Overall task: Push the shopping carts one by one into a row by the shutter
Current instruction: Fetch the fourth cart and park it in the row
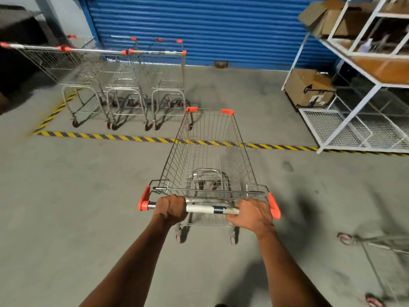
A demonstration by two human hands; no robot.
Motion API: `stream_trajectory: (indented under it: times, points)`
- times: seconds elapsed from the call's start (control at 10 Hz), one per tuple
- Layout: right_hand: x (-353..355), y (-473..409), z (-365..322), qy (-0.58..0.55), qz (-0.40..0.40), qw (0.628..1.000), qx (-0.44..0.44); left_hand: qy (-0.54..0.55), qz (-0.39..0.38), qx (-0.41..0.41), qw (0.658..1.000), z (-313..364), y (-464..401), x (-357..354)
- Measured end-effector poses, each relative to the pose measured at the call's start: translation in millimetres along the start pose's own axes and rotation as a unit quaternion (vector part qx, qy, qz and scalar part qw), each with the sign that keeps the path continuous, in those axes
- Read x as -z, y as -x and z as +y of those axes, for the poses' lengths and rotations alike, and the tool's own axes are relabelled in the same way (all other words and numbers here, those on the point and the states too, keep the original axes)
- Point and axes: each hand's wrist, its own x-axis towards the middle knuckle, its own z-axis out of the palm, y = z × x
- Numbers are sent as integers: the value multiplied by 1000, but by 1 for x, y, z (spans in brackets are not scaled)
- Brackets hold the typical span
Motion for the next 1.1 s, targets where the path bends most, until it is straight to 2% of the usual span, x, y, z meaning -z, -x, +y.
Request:
stream_trajectory:
  times: [0.1,0.2,0.3,0.5,0.6,0.7,0.8,1.0,1.1]
  points:
    - [8,-46,-9,1,-2,1000,-9,-19,-26,-39,999,-18,-48,-1]
    - [17,-91,-18,14,-5,1000,-11,-63,49,-141,987,-50,-93,-12]
    - [22,-141,-22,15,8,1000,-9,-89,84,-135,983,-76,-135,-25]
    - [36,-246,9,-28,52,998,-2,-31,24,-122,992,-79,-261,-27]
    - [49,-296,22,-36,61,997,14,-28,45,-96,994,-81,-322,-32]
    - [63,-347,31,-2,43,998,35,-34,18,-115,993,-88,-361,-35]
    - [74,-393,33,-3,14,999,47,-86,40,-136,986,-103,-393,-56]
    - [89,-486,44,5,2,999,45,-70,23,-132,989,-122,-495,-73]
    - [97,-531,42,1,-8,999,39,-99,68,-156,980,-135,-541,-80]
